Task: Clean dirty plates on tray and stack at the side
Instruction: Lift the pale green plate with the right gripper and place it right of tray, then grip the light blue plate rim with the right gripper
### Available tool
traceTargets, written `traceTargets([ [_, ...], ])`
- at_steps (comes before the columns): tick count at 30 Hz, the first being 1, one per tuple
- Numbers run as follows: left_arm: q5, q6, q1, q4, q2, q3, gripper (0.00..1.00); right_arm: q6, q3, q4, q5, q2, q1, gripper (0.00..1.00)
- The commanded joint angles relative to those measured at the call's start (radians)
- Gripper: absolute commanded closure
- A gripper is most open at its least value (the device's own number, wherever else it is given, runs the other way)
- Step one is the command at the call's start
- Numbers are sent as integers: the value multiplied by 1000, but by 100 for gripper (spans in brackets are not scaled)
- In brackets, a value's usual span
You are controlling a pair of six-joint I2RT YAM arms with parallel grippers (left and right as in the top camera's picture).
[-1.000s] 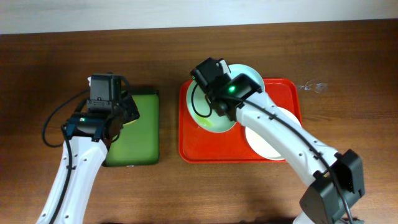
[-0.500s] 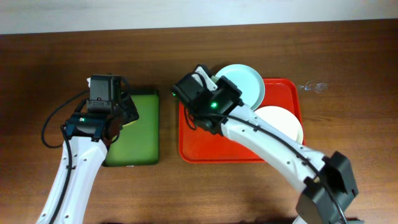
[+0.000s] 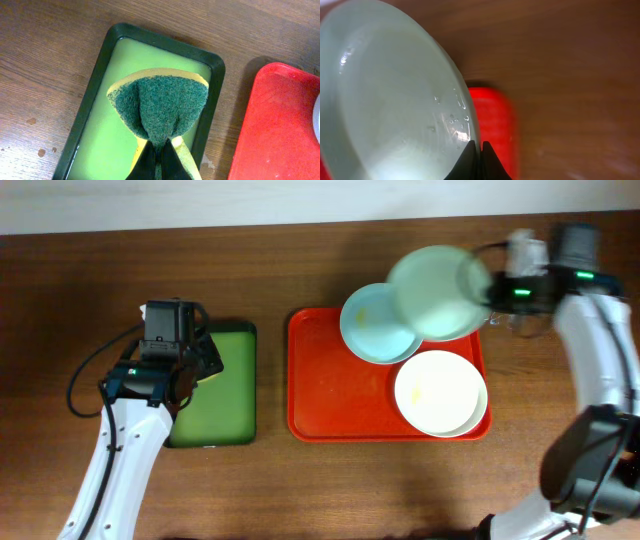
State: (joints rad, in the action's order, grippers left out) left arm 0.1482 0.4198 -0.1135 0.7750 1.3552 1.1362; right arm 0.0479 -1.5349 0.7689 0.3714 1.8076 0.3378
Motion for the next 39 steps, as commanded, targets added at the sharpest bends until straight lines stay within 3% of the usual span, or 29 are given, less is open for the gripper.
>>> traceTargets([
  [1,13,2,6,-3,32,11,100,-124,-8,-16,-116,62,192,96],
  [4,12,2,5,-3,32,11,100,-134,-8,-18,-122,193,333,96],
  [7,12,2,5,-3,32,11,100,-127,-8,-21,-122,328,378,95],
  [8,12,2,5,-3,32,11,100,-122,-8,-22,-121,333,379,65],
  [9,12,2,5,-3,32,11,100,-108,-11,-19,-111,327,378,43],
  [10,11,2,5,-3,32,11,100,-108,-26,1,-97,314,376,28],
  [13,5,2,5,-8,32,11,100,-54,-123,58,56,146,286,21],
  [15,4,2,5,-11,32,11,100,113,-125,34,56,58,101,16],
  [16,4,2,5,-13,32,11,100,228,-124,26,55,66,-27,7],
  [17,4,2,5,-15,32,11,100,311,-124,27,46,90,-114,7],
  [21,4,2,5,-18,32,11,100,336,-124,-38,-299,306,-378,13],
  [24,4,2,5,-22,32,11,100,326,-124,-68,-277,395,-393,18],
  [29,-3,2,5,-33,32,11,100,222,-132,-66,-195,441,-399,70],
  [30,-3,2,5,-33,32,11,100,170,-134,-66,-195,426,-401,92],
  [35,-139,2,-14,-78,32,11,100,66,-153,130,-111,361,-472,96],
  [39,-206,4,-84,-163,68,11,100,67,-153,265,-69,352,-579,96],
])
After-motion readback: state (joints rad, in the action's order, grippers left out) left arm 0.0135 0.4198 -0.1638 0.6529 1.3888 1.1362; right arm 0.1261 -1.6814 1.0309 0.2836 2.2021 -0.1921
